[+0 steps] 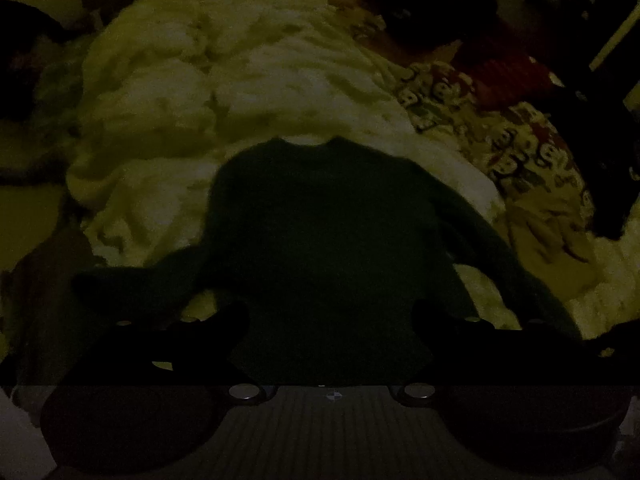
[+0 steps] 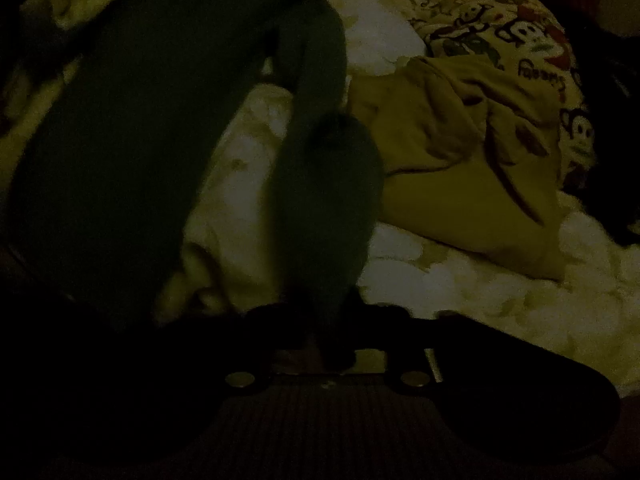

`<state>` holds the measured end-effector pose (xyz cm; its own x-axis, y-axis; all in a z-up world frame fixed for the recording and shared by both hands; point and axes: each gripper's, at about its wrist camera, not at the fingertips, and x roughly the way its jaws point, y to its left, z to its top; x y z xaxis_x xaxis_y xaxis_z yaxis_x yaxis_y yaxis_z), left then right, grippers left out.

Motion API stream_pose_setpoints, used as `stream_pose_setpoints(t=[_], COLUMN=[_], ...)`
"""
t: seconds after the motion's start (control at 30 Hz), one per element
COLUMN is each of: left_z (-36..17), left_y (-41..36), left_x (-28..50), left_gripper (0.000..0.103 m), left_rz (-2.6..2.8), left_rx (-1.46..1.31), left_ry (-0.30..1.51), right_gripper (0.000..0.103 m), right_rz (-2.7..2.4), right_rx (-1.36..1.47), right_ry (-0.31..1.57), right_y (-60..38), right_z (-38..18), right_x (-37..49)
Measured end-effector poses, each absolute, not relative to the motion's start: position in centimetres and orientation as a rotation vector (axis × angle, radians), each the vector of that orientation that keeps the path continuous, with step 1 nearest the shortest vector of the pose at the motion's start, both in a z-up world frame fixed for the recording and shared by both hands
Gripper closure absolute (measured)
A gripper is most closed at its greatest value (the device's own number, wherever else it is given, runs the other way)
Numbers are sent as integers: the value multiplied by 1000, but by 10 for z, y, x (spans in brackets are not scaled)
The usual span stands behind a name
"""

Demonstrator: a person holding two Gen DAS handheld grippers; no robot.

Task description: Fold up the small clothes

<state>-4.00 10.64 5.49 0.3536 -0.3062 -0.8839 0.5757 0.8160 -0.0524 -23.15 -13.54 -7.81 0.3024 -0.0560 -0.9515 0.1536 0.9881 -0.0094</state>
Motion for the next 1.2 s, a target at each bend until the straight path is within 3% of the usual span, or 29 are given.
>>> stream_pose_setpoints(t=[0.07,0.43,0.57,0.83,1.2], left_z=[54,42,17,-75,-169], left_y=[102,47,9,-84,-153], left_x=[-42,-24,0,34,30], left_gripper=[0,0,0,0,0], left_rz=[-591,-654,-653,-696,-791], left_rx=[303,360,314,399,509], left_ry=[1058,965,1018,1083,1068], right_gripper=[90,93,93,93,93], right_rz=[-108,-33,-48,-39,2], right_rx=[234,1059,1056,1212,1364], right_ry=[1247,980,966,948,933], right_y=[-150,-301,-347,-404,-402], right_z=[-66,21,36,7,-26], right_x=[-230,-227,-214,-204,-222])
